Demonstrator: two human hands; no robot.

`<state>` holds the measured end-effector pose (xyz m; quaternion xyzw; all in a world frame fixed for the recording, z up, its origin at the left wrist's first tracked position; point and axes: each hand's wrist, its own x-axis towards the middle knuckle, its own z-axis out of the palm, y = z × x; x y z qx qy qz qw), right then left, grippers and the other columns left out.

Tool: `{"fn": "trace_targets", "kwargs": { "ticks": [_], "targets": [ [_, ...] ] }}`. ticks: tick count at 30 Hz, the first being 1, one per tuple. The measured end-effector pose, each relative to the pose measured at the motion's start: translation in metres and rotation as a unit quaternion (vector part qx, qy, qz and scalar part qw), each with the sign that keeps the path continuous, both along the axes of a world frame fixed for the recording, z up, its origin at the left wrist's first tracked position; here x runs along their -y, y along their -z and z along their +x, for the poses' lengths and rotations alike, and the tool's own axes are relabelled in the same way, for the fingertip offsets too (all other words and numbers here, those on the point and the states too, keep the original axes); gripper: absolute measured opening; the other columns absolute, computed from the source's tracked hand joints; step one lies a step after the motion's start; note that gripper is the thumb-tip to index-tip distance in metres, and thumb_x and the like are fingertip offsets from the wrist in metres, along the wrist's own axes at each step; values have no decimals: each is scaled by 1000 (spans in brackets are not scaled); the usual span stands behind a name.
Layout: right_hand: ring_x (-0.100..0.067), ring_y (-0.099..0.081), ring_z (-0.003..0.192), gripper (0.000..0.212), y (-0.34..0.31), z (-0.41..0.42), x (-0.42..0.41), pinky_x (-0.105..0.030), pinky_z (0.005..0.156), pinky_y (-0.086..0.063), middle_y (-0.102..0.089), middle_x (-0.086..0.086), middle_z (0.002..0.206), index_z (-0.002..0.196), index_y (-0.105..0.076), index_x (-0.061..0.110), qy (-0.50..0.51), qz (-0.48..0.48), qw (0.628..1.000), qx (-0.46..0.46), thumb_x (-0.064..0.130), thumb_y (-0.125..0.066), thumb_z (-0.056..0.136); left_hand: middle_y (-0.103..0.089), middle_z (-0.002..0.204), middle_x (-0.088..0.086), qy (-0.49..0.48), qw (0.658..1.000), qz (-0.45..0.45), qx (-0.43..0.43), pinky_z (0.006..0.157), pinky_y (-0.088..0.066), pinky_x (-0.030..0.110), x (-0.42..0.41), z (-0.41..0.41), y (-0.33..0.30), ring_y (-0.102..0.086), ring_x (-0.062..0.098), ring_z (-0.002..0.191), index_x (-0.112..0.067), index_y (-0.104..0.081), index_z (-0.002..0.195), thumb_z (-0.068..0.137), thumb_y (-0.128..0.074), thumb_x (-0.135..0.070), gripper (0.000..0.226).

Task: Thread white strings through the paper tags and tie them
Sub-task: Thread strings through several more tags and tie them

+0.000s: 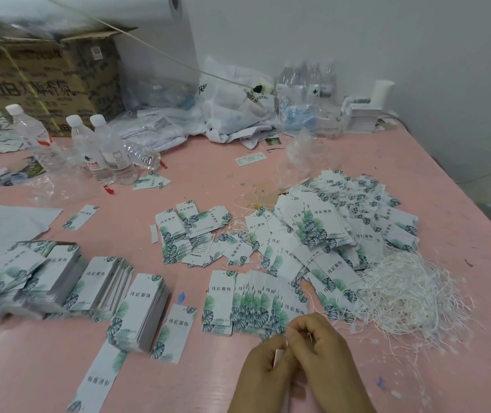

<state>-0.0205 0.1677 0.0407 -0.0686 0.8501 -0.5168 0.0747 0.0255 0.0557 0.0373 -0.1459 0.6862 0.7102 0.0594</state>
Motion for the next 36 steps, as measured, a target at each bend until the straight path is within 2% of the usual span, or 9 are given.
{"fn": "trace_targets", "kwargs": {
  "ticks": [4, 8, 13, 18, 23, 27, 31, 33, 36],
  "targets": [
    [-4, -49, 49, 18, 1, 0, -5, -14, 51, -41, -59, 5, 55, 75, -66, 17, 12, -94, 991, 96, 7, -65, 89, -74, 81, 19, 11, 999, 45, 20, 68, -60, 36, 2, 0, 2, -71, 29, 73, -15, -72, 79, 96, -64, -24, 21],
    [-6, -52, 52, 21, -2, 4, -11, -13, 54, -44, -61, 4, 67, 81, -71, 24, -10, -121, 987, 110, 3, -68, 85, -71, 85, 31, -35, 992, 98, 72, 70, -58, 40, 6, -2, 7, -68, 32, 73, -7, -74, 82, 96, -62, -22, 23],
    [3, -53, 49, 31, -3, 8, -15, -4, 57, -40, -60, 2, 81, 85, -71, 27, -81, -17, 996, 30, 0, -78, 72, -77, 87, 15, -49, 995, 55, 69, 72, -55, 27, 7, -4, 9, -70, 20, 77, -16, -78, 74, 98, -57, -18, 31],
    [4, -60, 76, 38, 6, 4, -21, -11, 60, -44, -62, 30, 92, 76, -57, 59, -102, 116, 987, -33, 27, -77, 77, -74, 84, 24, -49, 992, 76, 91, 70, -61, 51, 5, -3, 8, -73, 33, 76, -5, -76, 88, 100, -56, -17, 26],
    [7, -57, 74, 37, 7, 8, -20, -7, 62, -43, -59, 35, 80, 85, -50, 70, -104, 132, 985, -36, 38, -68, 83, -73, 89, 27, -46, 990, 72, 108, 70, -61, 44, 4, -1, 8, -71, 32, 77, 0, -73, 93, 101, -54, -16, 26],
    [-1, -57, 72, 36, 8, 9, -17, -9, 62, -43, -57, 25, 76, 79, -60, 60, -93, 103, 990, -40, 25, -71, 82, -75, 89, 24, -28, 987, 99, 123, 80, -59, 52, 7, 2, 3, -73, 35, 82, -4, -76, 97, 101, -54, -17, 26],
    [-3, -60, 67, 29, 11, 9, -17, -9, 59, -42, -60, 19, 78, 79, -73, 41, -62, 60, 995, -47, 12, -76, 80, -75, 95, 22, -20, 985, 110, 133, 88, -57, 48, 11, 2, 6, -72, 35, 94, -4, -75, 102, 101, -54, -21, 27],
    [-1, -62, 64, 30, 14, 10, -17, -9, 57, -42, -61, 17, 78, 73, -72, 36, -29, 48, 997, -60, 8, -76, 80, -75, 96, 22, -23, 980, 134, 147, 81, -59, 45, 11, 1, 7, -72, 36, 89, -3, -75, 101, 100, -53, -22, 29],
    [-4, -59, 61, 36, 19, 10, -19, -8, 56, -42, -63, 14, 73, 67, -68, 37, 36, 18, 998, -52, 5, -75, 81, -66, 84, 30, -86, 938, 289, 171, 55, -48, 32, 8, -2, 8, -61, 33, 61, 10, -68, 95, 80, -61, -9, 25]
  ]
}}
